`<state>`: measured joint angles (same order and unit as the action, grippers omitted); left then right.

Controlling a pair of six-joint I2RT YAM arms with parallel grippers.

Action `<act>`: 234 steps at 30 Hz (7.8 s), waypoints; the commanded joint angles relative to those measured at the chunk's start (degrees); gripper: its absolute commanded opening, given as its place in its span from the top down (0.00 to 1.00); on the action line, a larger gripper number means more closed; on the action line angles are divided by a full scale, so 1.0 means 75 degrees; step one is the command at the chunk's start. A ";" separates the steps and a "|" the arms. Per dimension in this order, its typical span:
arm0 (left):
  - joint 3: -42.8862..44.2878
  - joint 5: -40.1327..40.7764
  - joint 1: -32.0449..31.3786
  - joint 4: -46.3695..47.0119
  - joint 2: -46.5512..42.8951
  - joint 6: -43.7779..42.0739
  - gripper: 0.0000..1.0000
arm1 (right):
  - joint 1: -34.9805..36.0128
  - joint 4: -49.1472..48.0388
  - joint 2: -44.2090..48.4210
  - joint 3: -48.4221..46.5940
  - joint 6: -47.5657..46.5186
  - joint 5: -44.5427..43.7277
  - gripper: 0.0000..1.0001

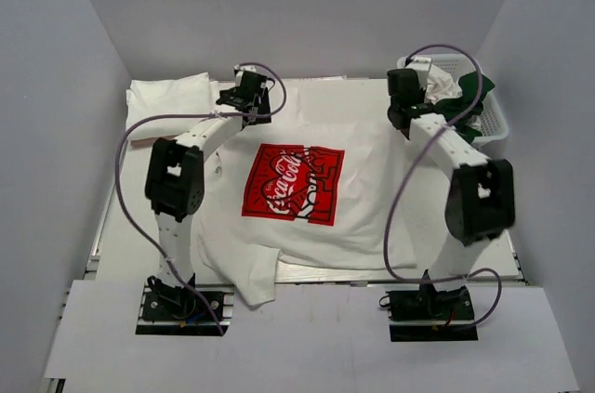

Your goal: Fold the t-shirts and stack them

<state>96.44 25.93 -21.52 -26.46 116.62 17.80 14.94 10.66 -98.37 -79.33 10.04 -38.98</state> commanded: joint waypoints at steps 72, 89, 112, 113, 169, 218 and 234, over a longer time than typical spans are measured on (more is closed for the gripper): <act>-0.3262 -0.1210 -0.0061 -0.1909 -0.0807 0.1338 0.74 | -0.0340 0.2388 -0.0689 0.1823 0.1297 0.3042 0.10; -0.3777 0.0422 0.0080 -0.5086 -0.2833 0.4634 0.76 | -0.0340 0.2259 -0.0607 0.2070 0.1286 0.3006 0.10; -0.0463 -0.3305 -0.0294 -0.1289 -0.0389 0.1061 0.00 | -0.0012 0.1498 0.0577 0.1695 0.0442 0.3755 0.10; -0.0368 -0.3305 -0.0295 -0.1289 -0.0211 0.1060 0.00 | -0.0011 0.1451 0.0530 0.1671 0.0407 0.3826 0.10; -0.1707 -0.6071 0.0866 -0.1160 -0.1695 0.1013 0.00 | 0.0798 0.0911 0.0317 0.0930 0.0980 0.4049 0.10; -0.5676 -0.4456 -0.1948 -0.4605 -0.3034 0.3005 0.10 | -0.0222 0.0419 0.1256 0.3968 0.1743 0.4741 0.10; -0.3814 -0.4783 -0.2100 -0.5891 -0.3009 0.2829 1.00 | -0.0222 0.0676 0.1350 0.4062 0.1836 0.4225 0.10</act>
<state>62.54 -9.89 -36.64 -63.29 96.57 39.86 13.50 14.76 -89.97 -48.84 23.49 -5.37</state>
